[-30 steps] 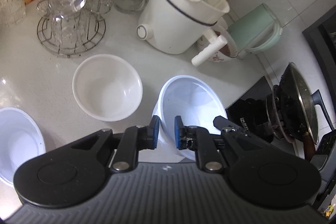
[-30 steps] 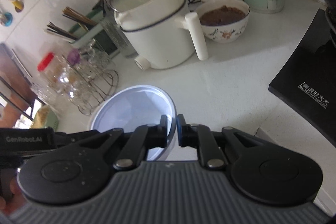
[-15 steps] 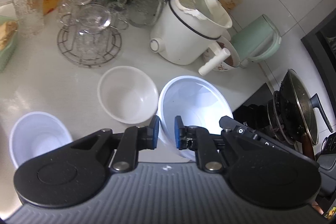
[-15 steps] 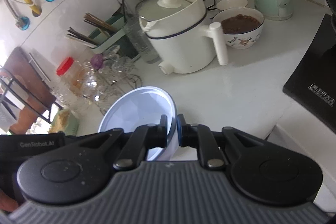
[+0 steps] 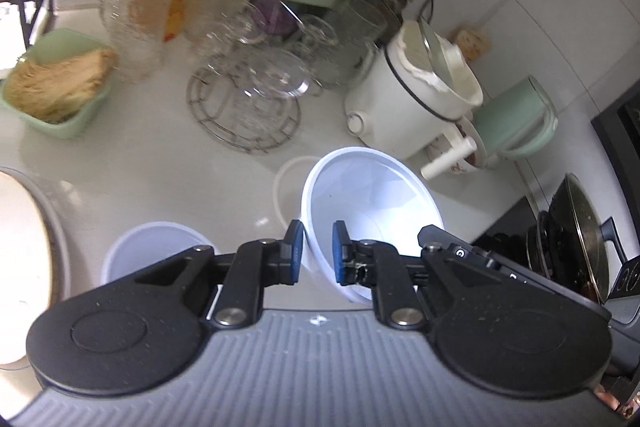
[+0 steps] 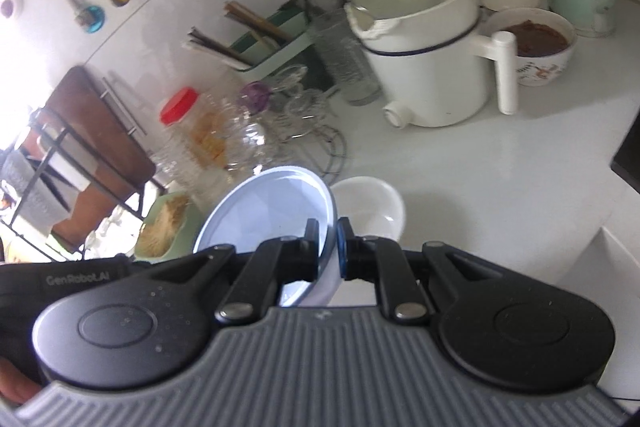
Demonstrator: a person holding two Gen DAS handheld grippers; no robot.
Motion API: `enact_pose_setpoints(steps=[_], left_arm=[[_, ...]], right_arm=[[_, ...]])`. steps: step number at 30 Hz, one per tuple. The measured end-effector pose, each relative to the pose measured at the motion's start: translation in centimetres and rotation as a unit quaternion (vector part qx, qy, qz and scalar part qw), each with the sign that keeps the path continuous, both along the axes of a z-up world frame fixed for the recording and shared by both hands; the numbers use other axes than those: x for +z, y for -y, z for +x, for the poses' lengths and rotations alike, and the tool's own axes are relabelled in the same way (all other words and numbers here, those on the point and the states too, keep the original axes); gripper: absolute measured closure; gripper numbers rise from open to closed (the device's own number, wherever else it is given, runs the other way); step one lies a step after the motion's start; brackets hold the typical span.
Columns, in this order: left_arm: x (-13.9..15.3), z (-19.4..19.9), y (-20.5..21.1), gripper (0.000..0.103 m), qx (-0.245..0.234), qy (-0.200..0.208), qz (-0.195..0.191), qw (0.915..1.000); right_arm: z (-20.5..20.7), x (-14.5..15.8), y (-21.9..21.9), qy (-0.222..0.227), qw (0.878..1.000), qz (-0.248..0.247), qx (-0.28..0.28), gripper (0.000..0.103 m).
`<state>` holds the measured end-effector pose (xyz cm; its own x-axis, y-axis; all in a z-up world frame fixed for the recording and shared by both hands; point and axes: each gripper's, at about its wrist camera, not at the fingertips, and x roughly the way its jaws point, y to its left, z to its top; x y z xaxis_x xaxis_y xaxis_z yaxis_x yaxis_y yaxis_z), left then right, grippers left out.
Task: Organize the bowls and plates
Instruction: 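Lower the pale blue bowl into the other pale blue bowl, then open both grippers and move them over the white bowl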
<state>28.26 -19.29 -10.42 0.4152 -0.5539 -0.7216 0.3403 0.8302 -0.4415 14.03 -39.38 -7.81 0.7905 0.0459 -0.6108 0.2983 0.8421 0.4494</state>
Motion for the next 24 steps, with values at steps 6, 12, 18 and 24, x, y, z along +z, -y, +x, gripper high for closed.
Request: enact_pose_setpoints(steps=[6, 12, 18, 24], left_arm=[[0.3, 0.5, -3.4, 0.087, 0.030, 0.005, -0.007, 0.9995], [-0.8, 0.4, -7.1, 0.087, 0.066, -0.015, -0.014, 0.9976], [-3.0, 0.3, -9.6, 0.087, 0.094, -0.029, 0.003, 0.9951], [-5.8, 0.4, -11.3, 0.087, 0.112, -0.060, 0.021, 0.9917]], right_arm=[[1.4, 0.6, -2.6, 0.003, 0.999, -0.004, 0.032, 0.091], [2.8, 0.3, -5.4, -0.012, 0.998, -0.008, 0.066, 0.091], [4.0, -1.2, -8.2, -0.050, 0.992, -0.030, 0.112, 0.090], [4.7, -3.5, -10.6, -0.078, 0.985, -0.056, 0.146, 0.089]])
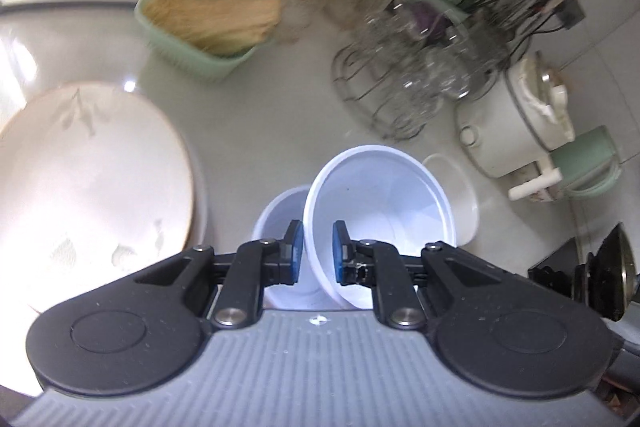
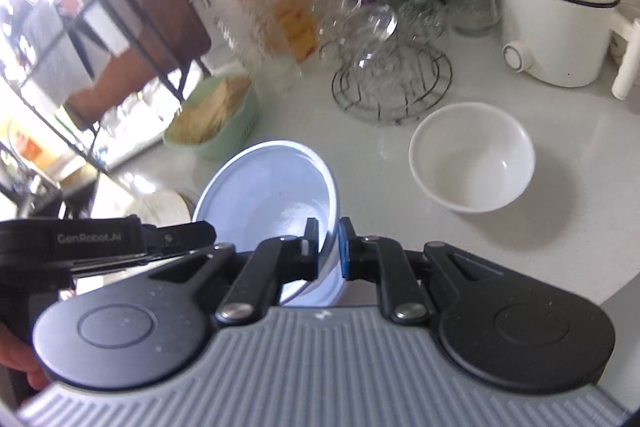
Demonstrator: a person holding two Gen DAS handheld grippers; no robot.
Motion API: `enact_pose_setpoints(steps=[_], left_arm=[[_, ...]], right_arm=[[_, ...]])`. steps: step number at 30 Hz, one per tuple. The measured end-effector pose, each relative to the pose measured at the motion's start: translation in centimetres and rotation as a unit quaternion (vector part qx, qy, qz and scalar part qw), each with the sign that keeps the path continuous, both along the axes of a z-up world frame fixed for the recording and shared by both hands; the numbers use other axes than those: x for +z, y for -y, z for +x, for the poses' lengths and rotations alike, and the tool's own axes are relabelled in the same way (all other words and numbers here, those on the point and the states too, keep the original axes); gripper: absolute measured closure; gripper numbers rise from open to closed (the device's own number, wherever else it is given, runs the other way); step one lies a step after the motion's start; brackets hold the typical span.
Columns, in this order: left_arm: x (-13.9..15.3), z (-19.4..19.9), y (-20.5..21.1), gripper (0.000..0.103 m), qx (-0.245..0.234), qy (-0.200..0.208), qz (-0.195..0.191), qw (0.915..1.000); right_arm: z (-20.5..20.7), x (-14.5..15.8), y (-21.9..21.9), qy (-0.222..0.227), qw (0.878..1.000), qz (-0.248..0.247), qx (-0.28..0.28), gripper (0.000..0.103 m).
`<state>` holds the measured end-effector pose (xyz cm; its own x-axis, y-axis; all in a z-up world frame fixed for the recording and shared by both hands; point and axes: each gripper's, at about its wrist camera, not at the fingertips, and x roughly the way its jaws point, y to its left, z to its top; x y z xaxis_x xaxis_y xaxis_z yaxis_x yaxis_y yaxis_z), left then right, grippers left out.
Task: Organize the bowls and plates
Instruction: 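Open both grippers and move them over the white bowl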
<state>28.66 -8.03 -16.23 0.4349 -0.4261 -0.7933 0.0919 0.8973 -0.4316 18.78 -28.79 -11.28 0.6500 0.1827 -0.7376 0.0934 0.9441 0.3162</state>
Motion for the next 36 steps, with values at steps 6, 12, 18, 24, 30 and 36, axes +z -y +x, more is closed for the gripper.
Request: enact_pose_setpoints(steps=[6, 12, 18, 24, 30, 36], left_arm=[[-1.9, -0.1, -0.1, 0.087, 0.004, -0.022, 0.023, 0.9995], [-2.6, 0.0, 0.9, 0.086, -0.016, -0.030, 0.051, 0.9982], [-2.6, 0.5, 0.9, 0.086, -0.019, -0.030, 0.052, 0.9980], [-1.6, 0.6, 1.2, 0.056, -0.024, -0.016, 0.048, 0.9984], [0.9, 0.3, 1.2, 0.056, -0.032, 0.018, 0.038, 0.9986], [4.7, -0.5, 1.5, 0.056, -0.042, 0.067, 0.031, 0.9964]], right_arm=[[0.1, -1.8, -1.5, -0.022, 0.999, -0.026, 0.025, 0.088], [-0.1, -2.8, -1.6, -0.043, 0.998, -0.035, 0.025, 0.088], [0.2, -3.4, -1.4, -0.051, 0.998, -0.025, 0.019, 0.088], [0.3, -2.5, -1.2, -0.037, 0.999, -0.027, 0.014, 0.088], [-0.1, -0.7, -0.4, -0.007, 1.000, -0.018, 0.003, 0.088], [-0.8, 2.0, 0.3, 0.030, 0.999, -0.014, -0.007, 0.088]])
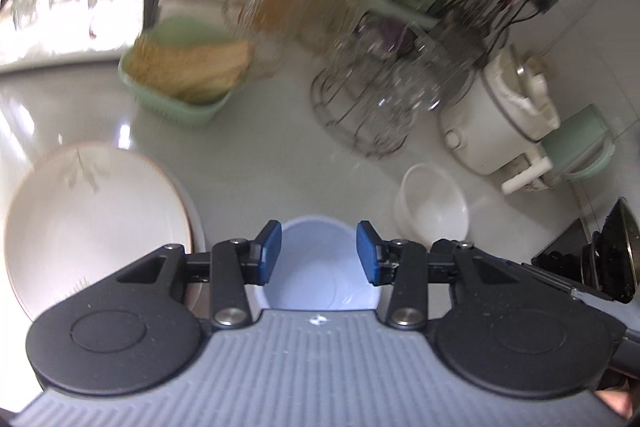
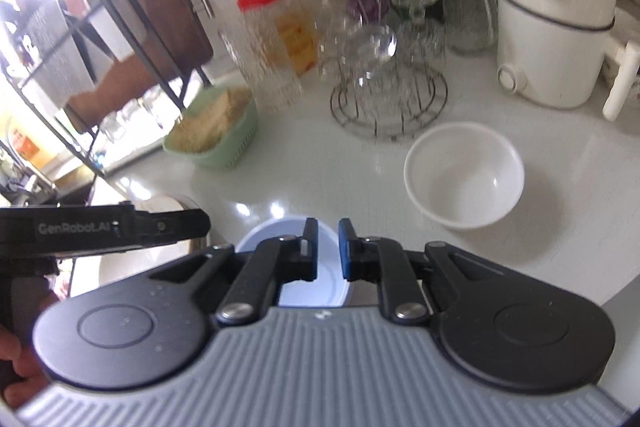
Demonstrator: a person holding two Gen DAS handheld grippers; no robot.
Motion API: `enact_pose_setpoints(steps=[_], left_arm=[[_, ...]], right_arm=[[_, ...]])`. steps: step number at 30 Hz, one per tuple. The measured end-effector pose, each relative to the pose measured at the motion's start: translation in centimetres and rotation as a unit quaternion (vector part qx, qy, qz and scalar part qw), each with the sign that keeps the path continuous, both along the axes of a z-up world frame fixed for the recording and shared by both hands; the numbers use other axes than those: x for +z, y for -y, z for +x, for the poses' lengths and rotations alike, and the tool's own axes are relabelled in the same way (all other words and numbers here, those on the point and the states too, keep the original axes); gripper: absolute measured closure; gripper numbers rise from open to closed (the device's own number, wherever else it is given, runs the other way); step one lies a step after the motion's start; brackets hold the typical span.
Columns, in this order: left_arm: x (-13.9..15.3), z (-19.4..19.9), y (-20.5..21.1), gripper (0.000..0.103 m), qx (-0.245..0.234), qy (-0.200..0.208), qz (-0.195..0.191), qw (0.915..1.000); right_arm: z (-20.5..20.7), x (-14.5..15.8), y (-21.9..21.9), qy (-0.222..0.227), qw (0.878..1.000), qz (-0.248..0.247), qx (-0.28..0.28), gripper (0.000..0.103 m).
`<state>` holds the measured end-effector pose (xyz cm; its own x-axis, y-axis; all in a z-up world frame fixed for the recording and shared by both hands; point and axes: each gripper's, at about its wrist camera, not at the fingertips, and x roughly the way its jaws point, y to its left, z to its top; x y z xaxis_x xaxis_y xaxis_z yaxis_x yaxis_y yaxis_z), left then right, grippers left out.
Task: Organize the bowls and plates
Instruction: 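Open both grippers and move them over the white bowl, then close both grippers on the rim of the white bowl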
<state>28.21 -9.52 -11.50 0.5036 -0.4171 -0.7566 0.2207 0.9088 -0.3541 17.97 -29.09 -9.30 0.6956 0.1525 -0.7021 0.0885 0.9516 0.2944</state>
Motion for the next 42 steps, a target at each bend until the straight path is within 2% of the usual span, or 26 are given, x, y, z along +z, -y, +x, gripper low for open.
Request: enact_pose_setpoints(steps=[5, 11, 15, 21, 36, 42], left_arm=[[3.2, -0.8, 0.6, 0.056, -0.016, 0.043, 0.003, 0.9989], [5.6, -2.2, 1.6, 0.056, -0.041, 0.089, 0.013, 0.9951], [6.0, -2.2, 2.8, 0.056, -0.052, 0.098, 0.025, 0.9935], [6.9, -1.6, 5.3, 0.056, -0.080, 0.113, 0.021, 0.9902], [4.7, -2.3, 11.1, 0.056, -0.167, 0.089, 0.036, 0.9813], [3.3, -1.5, 12.6, 0.056, -0.183, 0.071, 0.038, 0.9797]], right_arm=[[-0.8, 2.2, 0.3, 0.028, 1.000, -0.003, -0.004, 0.088], [-2.0, 3.9, 1.0, 0.066, 0.998, -0.001, -0.020, 0.088], [-2.5, 4.4, 1.6, 0.078, 0.996, -0.005, -0.036, 0.088], [-3.6, 4.2, 3.0, 0.082, 0.994, -0.011, -0.072, 0.088], [-6.9, 2.6, 7.6, 0.063, 0.986, -0.018, -0.153, 0.088], [-7.8, 1.5, 8.6, 0.053, 0.982, -0.017, -0.178, 0.088]])
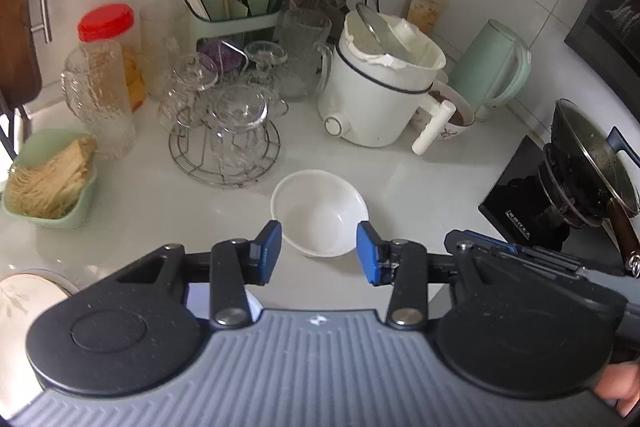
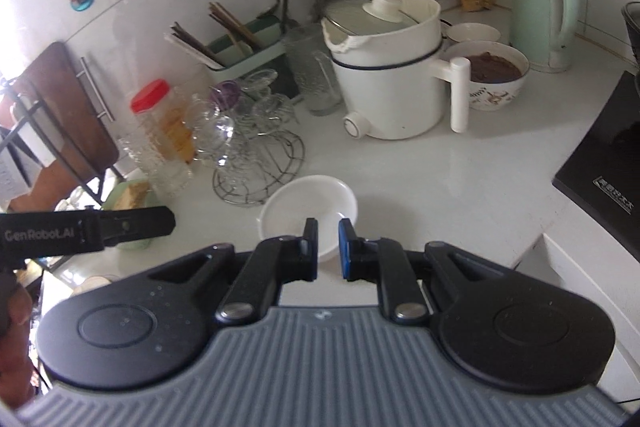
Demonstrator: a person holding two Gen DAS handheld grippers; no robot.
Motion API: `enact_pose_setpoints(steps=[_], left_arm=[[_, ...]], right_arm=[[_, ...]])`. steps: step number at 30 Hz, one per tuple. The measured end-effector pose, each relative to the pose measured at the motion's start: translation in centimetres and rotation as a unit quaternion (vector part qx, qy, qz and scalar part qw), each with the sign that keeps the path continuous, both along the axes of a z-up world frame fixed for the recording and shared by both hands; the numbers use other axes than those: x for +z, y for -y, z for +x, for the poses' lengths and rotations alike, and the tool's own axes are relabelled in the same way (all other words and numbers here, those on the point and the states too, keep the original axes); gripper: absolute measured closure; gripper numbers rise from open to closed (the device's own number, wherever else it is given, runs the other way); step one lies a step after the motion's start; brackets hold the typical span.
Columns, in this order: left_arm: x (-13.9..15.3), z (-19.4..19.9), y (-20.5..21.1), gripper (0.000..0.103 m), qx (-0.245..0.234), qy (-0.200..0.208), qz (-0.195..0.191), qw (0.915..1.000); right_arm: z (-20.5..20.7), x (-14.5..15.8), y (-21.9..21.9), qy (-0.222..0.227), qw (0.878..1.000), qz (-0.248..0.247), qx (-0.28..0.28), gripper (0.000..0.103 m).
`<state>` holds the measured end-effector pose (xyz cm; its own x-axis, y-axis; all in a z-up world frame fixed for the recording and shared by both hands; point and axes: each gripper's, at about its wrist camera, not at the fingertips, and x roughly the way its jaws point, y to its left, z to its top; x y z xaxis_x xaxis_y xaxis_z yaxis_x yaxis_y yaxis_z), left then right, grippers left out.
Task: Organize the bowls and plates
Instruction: 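Close both grippers on the rim of the white bowl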
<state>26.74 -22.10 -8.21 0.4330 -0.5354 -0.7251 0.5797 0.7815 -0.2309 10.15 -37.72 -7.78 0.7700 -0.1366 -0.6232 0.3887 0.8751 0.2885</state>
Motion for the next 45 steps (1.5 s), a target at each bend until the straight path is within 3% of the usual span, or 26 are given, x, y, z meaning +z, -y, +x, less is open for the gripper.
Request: enact_pose_setpoints(steps=[8, 14, 16, 17, 21, 26, 29, 32, 39, 45], left_arm=[[-2.9, 3.6, 1.8, 0.056, 0.007, -0.034, 0.015, 0.9993], [-5.2, 6.8, 3.4, 0.046, 0.010, -0.074, 0.008, 0.9972], [-5.8, 7.7, 4.3, 0.046, 0.017, -0.079, 0.013, 0.9967], [-6.1, 8.2, 4.7, 0.046, 0.020, -0.081, 0.013, 0.9965], [-7.5, 10.0, 5.9, 0.046, 0.033, -0.100, 0.005, 0.9944], [-8.8, 11.2, 6.5, 0.046, 0.034, -0.107, 0.010, 0.9936], [-10.0, 11.7, 6.3, 0.046, 0.031, -0.118, 0.016, 0.9924], [-11.2, 12.2, 5.7, 0.047, 0.038, -0.137, 0.012, 0.9897], [-12.8, 12.5, 4.7, 0.063, 0.061, -0.186, -0.015, 0.9805], [-12.9, 12.1, 5.3, 0.073, 0.060, -0.163, -0.001, 0.9848]], right_arm=[[1.4, -2.1, 1.3, -0.009, 1.000, 0.015, -0.007, 0.088], [3.3, -3.4, 2.8, -0.008, 0.999, 0.036, -0.007, 0.087], [4.1, -3.9, 3.4, -0.008, 0.999, 0.044, -0.006, 0.062], [4.3, -4.2, 3.8, 0.002, 0.999, 0.049, -0.004, 0.060], [6.2, -5.5, 5.1, 0.001, 0.999, 0.049, -0.006, 0.060], [8.2, -7.0, 6.7, -0.009, 0.995, 0.102, 0.000, 0.060], [9.3, -8.2, 7.4, -0.018, 0.987, 0.161, 0.002, 0.061], [10.1, -9.1, 7.4, -0.029, 0.986, 0.163, -0.004, 0.064], [10.0, -11.0, 7.1, -0.022, 0.980, 0.195, -0.040, 0.077], [10.2, -11.9, 6.9, -0.034, 0.980, 0.193, -0.039, 0.084]])
